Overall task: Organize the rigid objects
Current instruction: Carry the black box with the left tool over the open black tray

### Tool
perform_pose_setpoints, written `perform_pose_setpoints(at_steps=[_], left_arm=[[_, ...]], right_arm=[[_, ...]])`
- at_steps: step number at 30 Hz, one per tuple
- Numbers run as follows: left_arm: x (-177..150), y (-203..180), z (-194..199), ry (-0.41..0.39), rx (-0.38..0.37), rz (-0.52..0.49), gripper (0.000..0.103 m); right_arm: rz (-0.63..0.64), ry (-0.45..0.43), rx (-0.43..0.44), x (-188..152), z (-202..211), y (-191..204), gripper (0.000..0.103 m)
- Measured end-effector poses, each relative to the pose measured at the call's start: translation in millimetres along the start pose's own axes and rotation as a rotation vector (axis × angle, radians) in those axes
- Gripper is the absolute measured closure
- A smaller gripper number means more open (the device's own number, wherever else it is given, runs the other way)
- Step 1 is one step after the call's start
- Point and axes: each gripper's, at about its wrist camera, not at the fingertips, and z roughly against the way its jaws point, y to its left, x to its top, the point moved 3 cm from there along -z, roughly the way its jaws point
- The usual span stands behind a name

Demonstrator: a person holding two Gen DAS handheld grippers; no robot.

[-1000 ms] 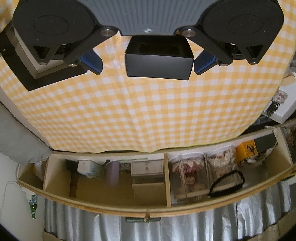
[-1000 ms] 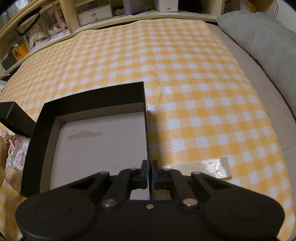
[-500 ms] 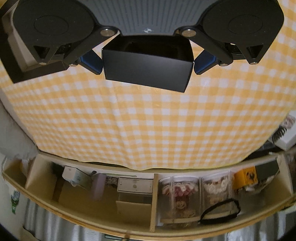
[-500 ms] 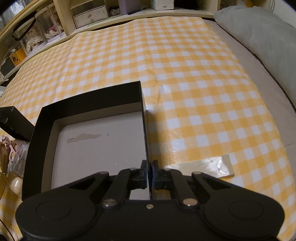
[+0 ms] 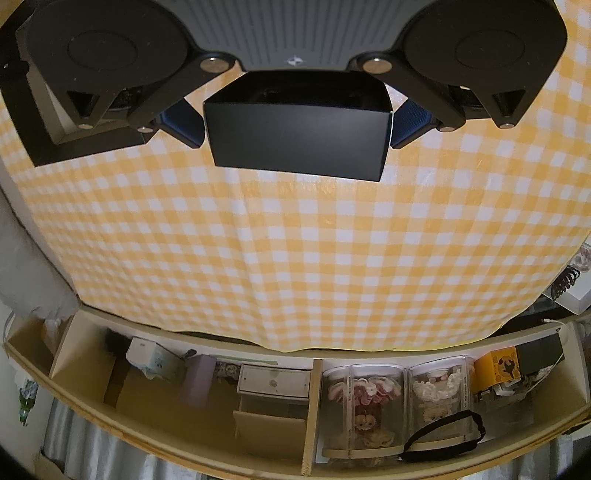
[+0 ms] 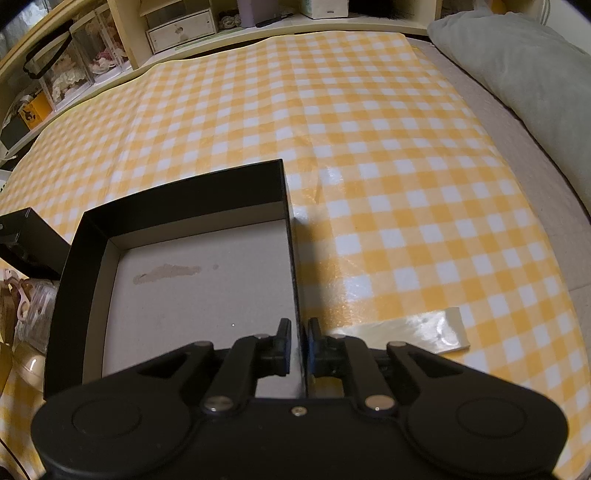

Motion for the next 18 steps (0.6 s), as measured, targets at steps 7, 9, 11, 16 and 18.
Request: perform_pose_setpoints(at_steps=[7, 9, 11, 16, 18], left_arm=[[-3, -2, -8, 0.049, 0.057, 0.052, 0.0], [-2, 0, -8, 0.051, 0.057, 0.072, 0.001], [-2, 3, -6, 0.049, 0.055, 0.088, 0.001], [2, 10, 4, 0.049, 0.043, 0.166, 0.002], [5, 10, 13, 0.038, 0.028, 0.206, 0.002]], right_arm=[[0.027, -0.002, -0.018, -2, -2, 6, 0.091], [0.029, -0.003, -0.022, -2, -2, 7, 0.093], [0.034, -0.004, -0.03, -2, -2, 7, 0.095], [0.045, -0.005, -0.037, -2, -3, 6, 0.099], [0.045, -0.004, -0.039, -2, -4, 6, 0.099]])
